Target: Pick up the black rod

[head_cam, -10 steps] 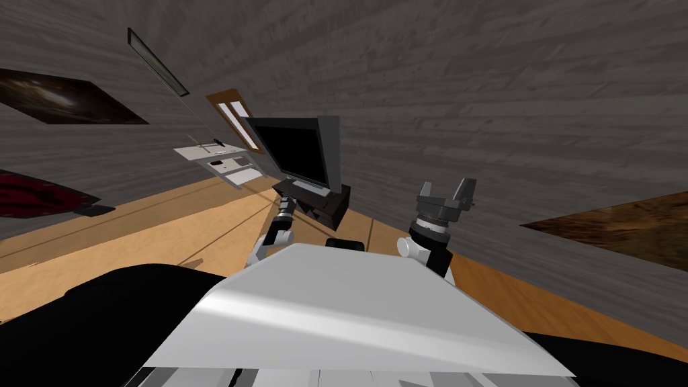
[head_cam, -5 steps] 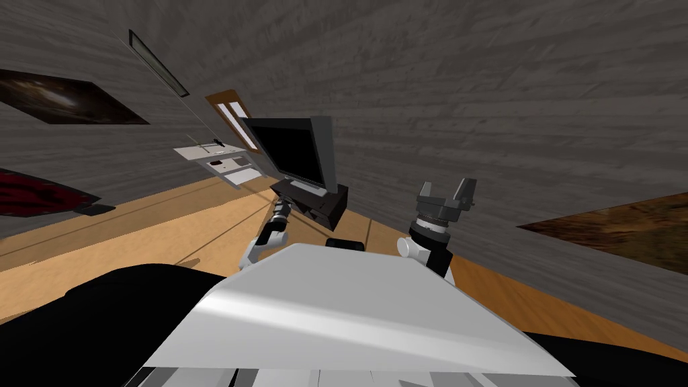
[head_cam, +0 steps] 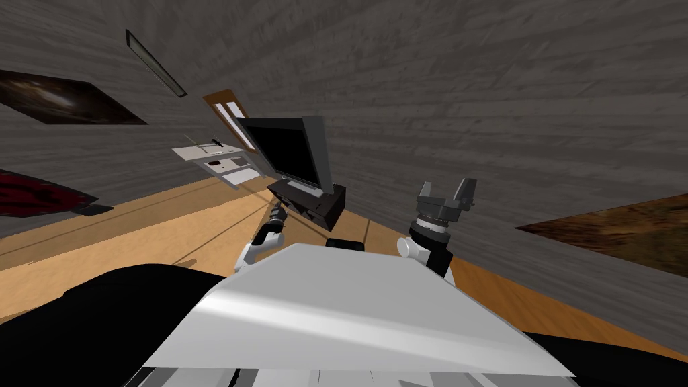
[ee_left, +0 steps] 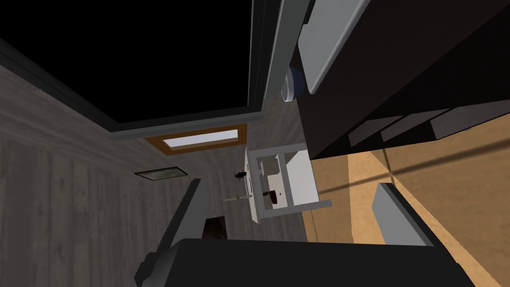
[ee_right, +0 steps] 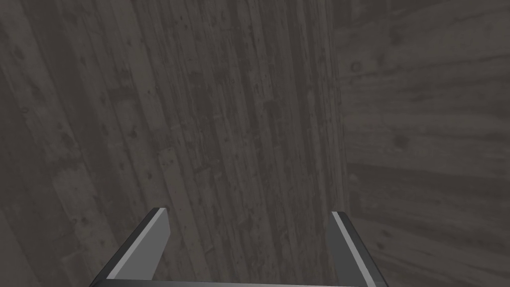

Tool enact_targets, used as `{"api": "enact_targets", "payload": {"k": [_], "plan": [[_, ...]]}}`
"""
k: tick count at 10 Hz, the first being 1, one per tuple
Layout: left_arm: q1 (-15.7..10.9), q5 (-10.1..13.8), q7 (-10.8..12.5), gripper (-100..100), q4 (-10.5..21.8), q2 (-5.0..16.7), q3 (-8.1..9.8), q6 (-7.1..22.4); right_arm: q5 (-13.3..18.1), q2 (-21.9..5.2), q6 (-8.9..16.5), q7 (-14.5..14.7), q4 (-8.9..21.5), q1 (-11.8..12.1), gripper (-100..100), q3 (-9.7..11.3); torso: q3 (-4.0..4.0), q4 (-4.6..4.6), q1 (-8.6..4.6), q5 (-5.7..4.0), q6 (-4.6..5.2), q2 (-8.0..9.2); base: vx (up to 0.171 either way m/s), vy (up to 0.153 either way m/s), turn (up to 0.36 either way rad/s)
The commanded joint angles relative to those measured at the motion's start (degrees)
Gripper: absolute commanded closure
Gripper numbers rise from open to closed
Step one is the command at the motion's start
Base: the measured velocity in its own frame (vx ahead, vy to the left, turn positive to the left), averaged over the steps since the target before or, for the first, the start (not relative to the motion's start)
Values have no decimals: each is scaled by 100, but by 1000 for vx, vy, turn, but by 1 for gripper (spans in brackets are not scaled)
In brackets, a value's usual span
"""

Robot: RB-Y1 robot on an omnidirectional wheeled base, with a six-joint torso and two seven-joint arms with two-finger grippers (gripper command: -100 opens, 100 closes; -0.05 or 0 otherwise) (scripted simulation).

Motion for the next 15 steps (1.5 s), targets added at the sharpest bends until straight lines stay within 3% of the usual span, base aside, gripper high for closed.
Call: {"api": "enact_targets", "payload": {"k": [1,2,3,4,5,6,8,9,10,11,12,15], "plan": [[34,52,52,-100,70,-9,76,202,0,0,0,0,0,0,0,0,0,0,0,0,0,0,29,-82,10],[25,150,134,-100,221,-17,237,382,0,0,0,0,0,0,0,0,1,0,2,0,1,1,31,-101,-8],[25,150,134,-100,221,-17,237,517,0,0,0,0,0,0,0,0,0,0,-4,-1,1,1,38,-87,4],[12,247,221,-100,369,-29,392,674,0,0,0,0,0,0,0,0,-1,0,1,-1,1,-1,55,-85,-8],[12,247,221,-100,369,-29,392,840,0,0,0,0,0,0,0,0,-4,-1,0,0,1,-6,52,-59,3],[-5,343,310,-100,515,-44,538,1019,0,0,0,0,0,0,0,0,-5,-2,9,1,2,-8,75,-75,-15],[-5,343,310,-100,515,-44,538,1161,0,-1,0,0,0,0,0,0,-7,-3,13,1,1,-10,36,-36,1],[-26,438,403,-100,658,-59,674,1396,0,-1,0,0,0,0,0,-1,0,0,24,4,1,2,52,-43,-22],[-26,438,403,-100,658,-59,674,1472,0,-1,0,0,0,0,0,0,-3,-1,19,4,1,-5,50,-46,-2],[-50,530,499,-100,797,-73,800,1663,0,-1,0,0,0,0,0,-1,-4,-1,17,3,1,-6,70,-62,-23],[-50,530,499,-100,797,-73,800,1775,0,0,0,0,0,0,0,0,-7,-2,11,2,1,-12,61,-59,-2],[-110,708,697,-100,1062,-101,1019,2253,0,-1,0,0,0,0,0,-1,-10,-4,16,2,2,-16,84,-49,-20]]}}
